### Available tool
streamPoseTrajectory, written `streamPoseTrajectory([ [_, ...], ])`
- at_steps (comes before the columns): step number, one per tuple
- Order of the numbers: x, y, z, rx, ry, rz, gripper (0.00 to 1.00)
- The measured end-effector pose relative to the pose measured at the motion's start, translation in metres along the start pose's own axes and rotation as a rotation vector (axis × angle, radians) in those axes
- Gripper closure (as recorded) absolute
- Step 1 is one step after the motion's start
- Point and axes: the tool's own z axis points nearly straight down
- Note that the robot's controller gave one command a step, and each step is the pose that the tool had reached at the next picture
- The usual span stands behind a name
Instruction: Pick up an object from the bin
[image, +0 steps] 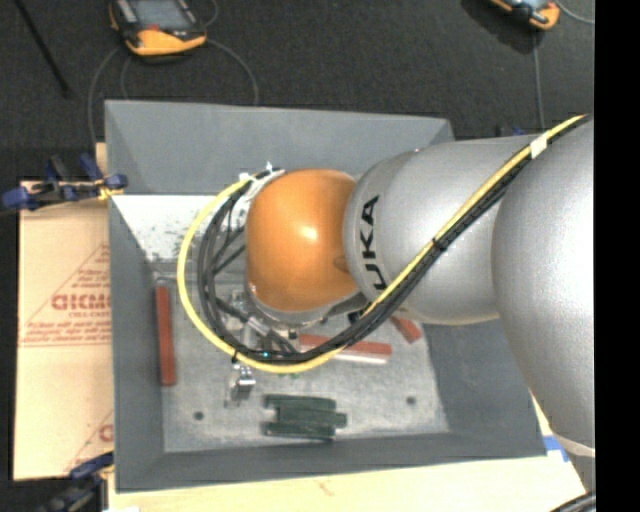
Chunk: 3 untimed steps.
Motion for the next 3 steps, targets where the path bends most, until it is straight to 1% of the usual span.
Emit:
streamPoseTrajectory([
  [1,-0.002,-0.001,-0.004,-0.002,-0.007,0.004,0.00],
  [2,0.000,-0.025,0.031,-0.002,-0.014,-0.069,0.00],
  [3,0.021,-0.038,0.075,0.002,-0.009,-0.277,0.00],
])
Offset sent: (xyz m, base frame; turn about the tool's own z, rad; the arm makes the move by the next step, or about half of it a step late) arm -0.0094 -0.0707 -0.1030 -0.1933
